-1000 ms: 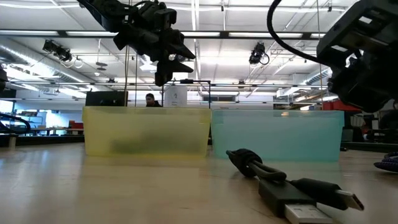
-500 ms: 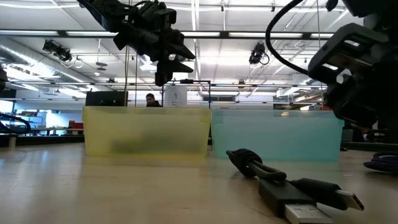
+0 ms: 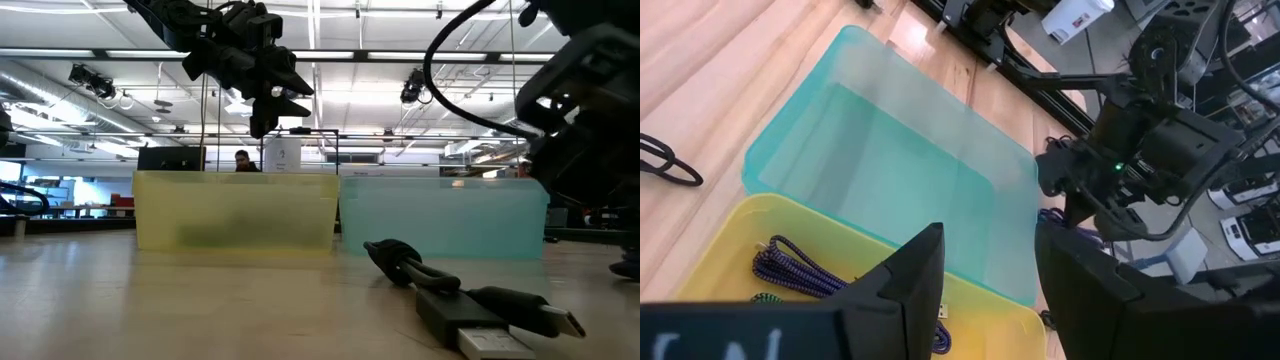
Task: Pick & Place USB Port
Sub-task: Put the blue patterned charger cable into the yellow bin
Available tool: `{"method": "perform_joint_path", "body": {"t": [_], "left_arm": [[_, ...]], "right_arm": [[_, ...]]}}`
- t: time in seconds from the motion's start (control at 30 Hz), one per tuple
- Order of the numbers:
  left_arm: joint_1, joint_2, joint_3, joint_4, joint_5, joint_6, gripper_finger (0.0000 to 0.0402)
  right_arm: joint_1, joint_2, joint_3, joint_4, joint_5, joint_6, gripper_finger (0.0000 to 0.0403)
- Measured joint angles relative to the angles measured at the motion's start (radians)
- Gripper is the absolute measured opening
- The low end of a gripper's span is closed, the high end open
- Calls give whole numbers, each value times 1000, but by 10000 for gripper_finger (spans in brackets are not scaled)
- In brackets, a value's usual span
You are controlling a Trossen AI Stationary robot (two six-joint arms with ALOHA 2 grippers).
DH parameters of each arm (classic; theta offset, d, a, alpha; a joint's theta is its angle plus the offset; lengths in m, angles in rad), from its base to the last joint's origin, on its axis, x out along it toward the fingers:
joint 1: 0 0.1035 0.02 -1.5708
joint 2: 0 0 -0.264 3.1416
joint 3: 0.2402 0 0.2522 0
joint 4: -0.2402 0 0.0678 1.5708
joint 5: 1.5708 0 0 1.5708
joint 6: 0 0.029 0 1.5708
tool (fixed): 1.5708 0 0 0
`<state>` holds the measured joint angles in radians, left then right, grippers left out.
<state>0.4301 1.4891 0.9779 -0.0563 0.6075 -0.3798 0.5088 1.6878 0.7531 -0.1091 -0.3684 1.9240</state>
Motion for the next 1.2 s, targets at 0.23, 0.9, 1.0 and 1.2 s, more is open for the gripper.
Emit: {"method": "perform_joint_path", "body": {"t": [0.23,0.9,1.0,1.2], "left_arm": [[0,0,0,0,0,2,163],[5,0,0,45,7,-10,163],[12,0,0,133,59,-49,163],[31,0,0,360,126,-149,163]], "right_arm": [[-6,-98,-1,44,7,-49,2],[-380,-347,123,50,300,-622,0],[-453,-346,148,44,300,-706,0],[-542,-299,171,49,254,-807,0]]}}
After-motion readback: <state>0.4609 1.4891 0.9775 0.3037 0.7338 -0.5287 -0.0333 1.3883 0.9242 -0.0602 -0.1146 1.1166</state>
